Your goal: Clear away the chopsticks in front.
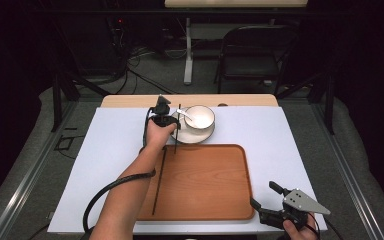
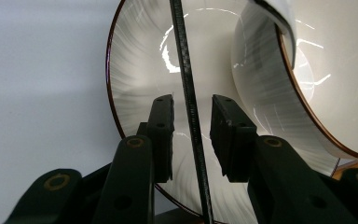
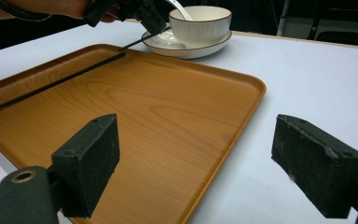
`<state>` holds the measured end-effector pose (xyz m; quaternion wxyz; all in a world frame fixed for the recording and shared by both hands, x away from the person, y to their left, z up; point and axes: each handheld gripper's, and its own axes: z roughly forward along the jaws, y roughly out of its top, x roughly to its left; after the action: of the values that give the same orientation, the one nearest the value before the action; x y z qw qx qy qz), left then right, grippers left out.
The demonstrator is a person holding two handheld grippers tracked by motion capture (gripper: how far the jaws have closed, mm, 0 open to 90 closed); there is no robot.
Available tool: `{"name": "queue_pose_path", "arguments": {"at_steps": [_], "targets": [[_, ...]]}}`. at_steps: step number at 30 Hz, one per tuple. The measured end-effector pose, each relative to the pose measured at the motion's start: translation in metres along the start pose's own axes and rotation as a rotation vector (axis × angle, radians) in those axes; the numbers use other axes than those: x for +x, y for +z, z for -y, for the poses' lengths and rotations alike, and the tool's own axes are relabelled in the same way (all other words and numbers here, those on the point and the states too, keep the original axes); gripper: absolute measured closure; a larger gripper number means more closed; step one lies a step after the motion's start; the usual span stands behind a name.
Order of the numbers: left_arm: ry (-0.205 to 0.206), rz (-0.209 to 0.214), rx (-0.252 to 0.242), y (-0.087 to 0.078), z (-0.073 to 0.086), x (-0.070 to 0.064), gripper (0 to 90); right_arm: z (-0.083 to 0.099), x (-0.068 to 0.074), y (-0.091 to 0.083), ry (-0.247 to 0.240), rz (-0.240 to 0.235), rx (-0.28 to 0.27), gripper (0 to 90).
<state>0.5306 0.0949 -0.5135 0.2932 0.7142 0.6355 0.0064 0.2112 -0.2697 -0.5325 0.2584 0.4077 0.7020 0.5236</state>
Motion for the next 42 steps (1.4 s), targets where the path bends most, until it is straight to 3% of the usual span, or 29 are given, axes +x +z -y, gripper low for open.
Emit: {"name": "queue_pose_path", "arguments": {"at_steps": [9, 11, 22, 34, 38, 42], "targets": [[-0.080, 0.017, 0.059, 0.005, -0.004, 0.001, 80.0, 0.000, 0.000, 0.000, -0.001, 0.000, 0.000, 14.7], [-0.081, 0.017, 0.070, 0.005, -0.005, 0.002, 83.1, 0.000, 0.000, 0.000, -0.002, 0.000, -0.001, 14.7], [-0.120, 0.017, 0.057, -0.001, -0.006, 0.006, 85.9, 0.000, 0.000, 0.000, -0.003, 0.001, -0.002, 14.7], [-0.110, 0.040, 0.016, -0.039, -0.003, 0.013, 86.0, 0.000, 0.000, 0.000, -0.004, 0.000, 0.000, 14.7], [-0.098, 0.045, 0.007, -0.055, 0.001, 0.019, 85.9, 0.000, 0.000, 0.000, 0.000, -0.001, 0.002, 14.7], [-0.111, 0.048, -0.006, -0.070, 0.005, 0.026, 86.0, 0.000, 0.000, 0.002, 0.003, -0.001, 0.005, 14.7]]}}
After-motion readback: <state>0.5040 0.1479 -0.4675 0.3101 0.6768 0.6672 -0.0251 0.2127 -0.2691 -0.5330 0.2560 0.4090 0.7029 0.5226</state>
